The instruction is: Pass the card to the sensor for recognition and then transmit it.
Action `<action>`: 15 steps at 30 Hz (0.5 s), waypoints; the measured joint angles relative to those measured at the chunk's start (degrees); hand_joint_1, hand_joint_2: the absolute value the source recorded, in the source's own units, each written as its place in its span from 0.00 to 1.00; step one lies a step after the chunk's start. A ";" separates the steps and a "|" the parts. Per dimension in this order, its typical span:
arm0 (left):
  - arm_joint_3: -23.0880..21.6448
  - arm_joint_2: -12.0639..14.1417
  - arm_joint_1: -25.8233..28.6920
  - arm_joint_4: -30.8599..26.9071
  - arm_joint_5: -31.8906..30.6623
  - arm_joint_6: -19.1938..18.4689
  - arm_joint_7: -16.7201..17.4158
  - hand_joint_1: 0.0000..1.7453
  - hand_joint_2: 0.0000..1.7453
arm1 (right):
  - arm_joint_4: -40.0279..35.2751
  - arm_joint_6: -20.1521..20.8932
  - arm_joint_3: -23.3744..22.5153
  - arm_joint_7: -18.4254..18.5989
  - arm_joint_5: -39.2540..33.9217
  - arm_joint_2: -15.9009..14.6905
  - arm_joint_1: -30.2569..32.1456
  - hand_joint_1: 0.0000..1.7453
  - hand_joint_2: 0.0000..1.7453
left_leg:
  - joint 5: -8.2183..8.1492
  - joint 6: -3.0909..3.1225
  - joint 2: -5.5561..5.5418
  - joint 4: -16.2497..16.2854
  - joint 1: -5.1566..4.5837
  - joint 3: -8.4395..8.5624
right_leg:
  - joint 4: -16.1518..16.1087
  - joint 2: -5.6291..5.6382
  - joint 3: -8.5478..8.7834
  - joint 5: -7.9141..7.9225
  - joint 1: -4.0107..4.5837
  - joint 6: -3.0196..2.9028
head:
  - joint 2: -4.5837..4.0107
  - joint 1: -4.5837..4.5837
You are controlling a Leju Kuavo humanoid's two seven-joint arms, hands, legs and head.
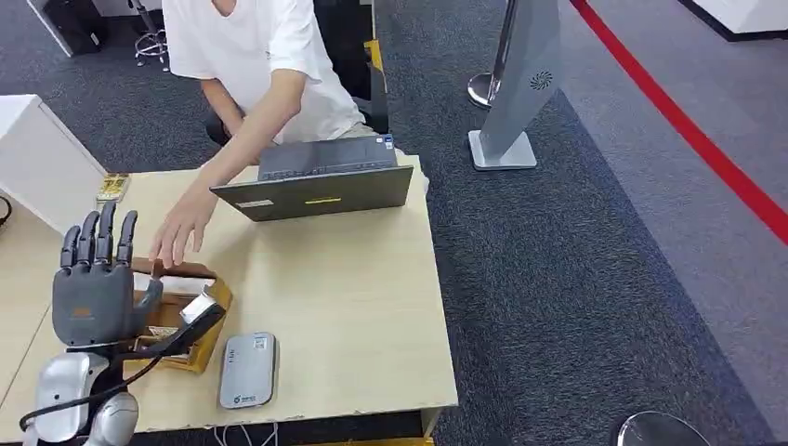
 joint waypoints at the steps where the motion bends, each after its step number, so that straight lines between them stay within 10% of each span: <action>1: 0.00 -0.04 0.18 -0.24 -0.02 -0.04 0.00 0.00 1.00 | 0.00 0.00 -0.02 0.00 0.00 0.00 0.00 0.00 1.00 | 0.00 0.00 0.00 0.00 0.00 0.00 | 0.00 0.00 0.00 0.00 0.00 0.00 | 0.00 -0.02; 15: -0.04 -0.94 5.72 -1.94 0.00 -0.50 0.00 0.00 1.00 | 0.00 -0.15 -0.13 -0.39 -0.31 0.00 0.39 0.00 1.00 | -0.04 0.03 0.00 0.00 0.00 -0.01 | -0.01 0.01 0.00 -0.01 0.00 0.01 | 0.02 0.00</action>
